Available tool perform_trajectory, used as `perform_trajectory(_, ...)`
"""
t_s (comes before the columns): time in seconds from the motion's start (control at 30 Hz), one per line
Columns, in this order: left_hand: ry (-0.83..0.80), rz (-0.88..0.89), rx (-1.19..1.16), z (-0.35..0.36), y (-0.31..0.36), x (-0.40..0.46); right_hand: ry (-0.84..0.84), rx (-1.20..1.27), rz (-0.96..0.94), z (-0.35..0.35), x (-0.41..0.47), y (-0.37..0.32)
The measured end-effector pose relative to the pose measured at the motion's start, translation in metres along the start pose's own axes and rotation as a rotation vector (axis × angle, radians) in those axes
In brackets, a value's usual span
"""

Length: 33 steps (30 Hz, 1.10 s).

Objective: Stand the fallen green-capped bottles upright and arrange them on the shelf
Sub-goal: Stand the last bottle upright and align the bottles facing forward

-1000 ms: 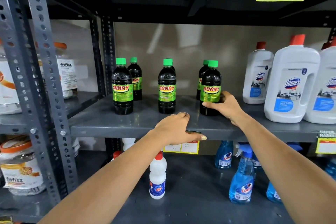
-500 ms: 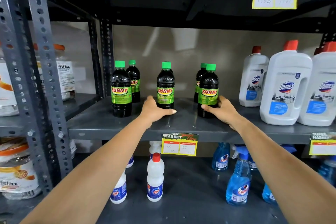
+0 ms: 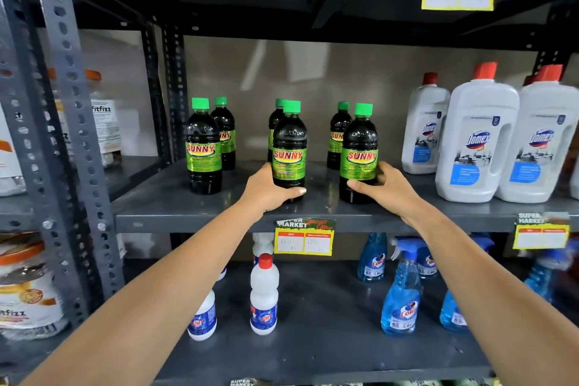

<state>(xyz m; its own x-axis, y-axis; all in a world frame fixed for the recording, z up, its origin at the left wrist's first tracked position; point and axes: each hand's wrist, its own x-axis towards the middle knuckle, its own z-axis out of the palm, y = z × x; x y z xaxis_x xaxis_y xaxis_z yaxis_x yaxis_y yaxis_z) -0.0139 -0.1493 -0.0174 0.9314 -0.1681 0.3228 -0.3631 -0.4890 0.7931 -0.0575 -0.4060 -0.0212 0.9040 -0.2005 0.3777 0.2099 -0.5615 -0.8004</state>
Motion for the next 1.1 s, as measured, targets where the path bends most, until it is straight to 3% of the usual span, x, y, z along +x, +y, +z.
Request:
perform_trajectory(0.47, -0.001, 0.028, -0.008, -0.002, 0.006, -0.021, 0.017, -0.020, 0.028, 0.001, -0.016, -0.001)
perform_trajectory(0.6, 0.035, 0.040, 0.056, -0.021, -0.007, -0.034, 0.313, 0.156, 0.001, 0.009, -0.035, -0.013)
perform_trajectory(0.7, 0.128, 0.070, 0.163, -0.051, -0.035, -0.049, 0.554, 0.215, -0.187, 0.034, -0.060, -0.029)
perform_trajectory(0.77, 0.199, 0.124, 0.188, -0.075, -0.056, -0.062, 0.601, 0.233, -0.298, 0.061, -0.077, -0.047)
perform_trajectory(0.87, 0.264, 0.190, 0.270, -0.120, -0.086, -0.072, 0.531, 0.219, -0.429, 0.115, -0.095, -0.083)
perform_trajectory(0.97, 0.173, 0.093, 0.443, -0.153, -0.104, -0.069, 0.415, 0.199, -0.540, 0.165, -0.097, -0.116)
perform_trajectory(1.1, -0.018, 0.049, 0.817, -0.158, -0.108, -0.070, 0.086, 0.115, -0.333, 0.217, -0.066, -0.152)
